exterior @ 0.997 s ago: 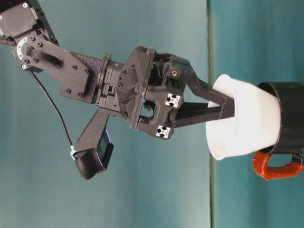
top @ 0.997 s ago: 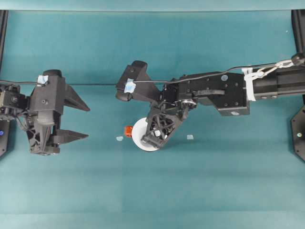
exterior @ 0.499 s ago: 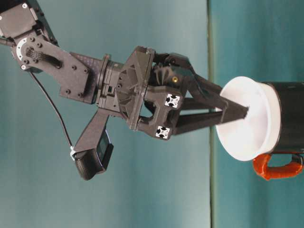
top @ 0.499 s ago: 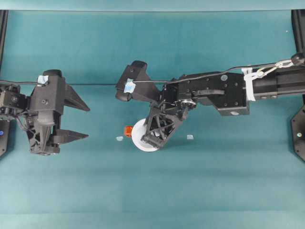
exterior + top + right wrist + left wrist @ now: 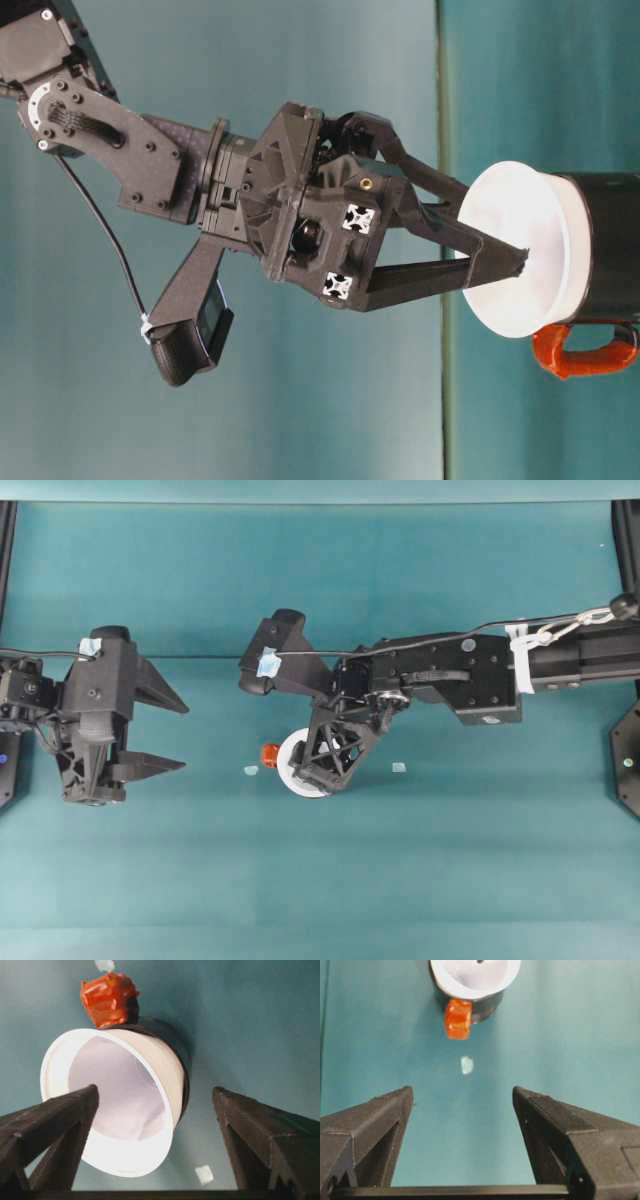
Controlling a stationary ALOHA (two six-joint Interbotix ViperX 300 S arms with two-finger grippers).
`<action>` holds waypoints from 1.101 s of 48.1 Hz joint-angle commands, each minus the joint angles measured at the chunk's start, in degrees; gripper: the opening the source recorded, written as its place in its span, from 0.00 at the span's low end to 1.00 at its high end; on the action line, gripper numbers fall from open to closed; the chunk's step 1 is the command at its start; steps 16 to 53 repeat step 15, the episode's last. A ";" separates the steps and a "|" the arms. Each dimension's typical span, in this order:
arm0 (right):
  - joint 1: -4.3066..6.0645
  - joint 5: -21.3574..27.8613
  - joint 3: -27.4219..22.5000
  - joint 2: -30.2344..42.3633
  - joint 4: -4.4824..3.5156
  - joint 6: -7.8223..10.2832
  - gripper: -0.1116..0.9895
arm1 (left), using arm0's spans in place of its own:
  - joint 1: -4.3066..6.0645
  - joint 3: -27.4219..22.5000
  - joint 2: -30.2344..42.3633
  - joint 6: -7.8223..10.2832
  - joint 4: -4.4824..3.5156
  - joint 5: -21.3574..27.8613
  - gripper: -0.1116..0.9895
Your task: Put the paper cup into the moved red handle cup holder.
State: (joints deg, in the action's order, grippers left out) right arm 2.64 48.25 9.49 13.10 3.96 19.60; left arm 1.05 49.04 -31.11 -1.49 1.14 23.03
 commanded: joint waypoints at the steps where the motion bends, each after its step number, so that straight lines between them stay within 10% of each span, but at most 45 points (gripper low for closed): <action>1: -0.26 0.00 -1.05 -1.32 -0.35 0.18 0.74 | 0.09 -1.05 -0.18 -0.09 0.09 -0.26 0.88; 15: -0.26 4.57 -2.72 -7.12 -4.75 0.09 0.74 | 0.09 -0.97 -0.53 -0.53 0.09 -0.26 0.88; 53: -0.26 4.57 -2.72 -7.12 -4.75 0.09 0.74 | 0.09 -0.97 -0.53 -0.53 0.09 -0.26 0.88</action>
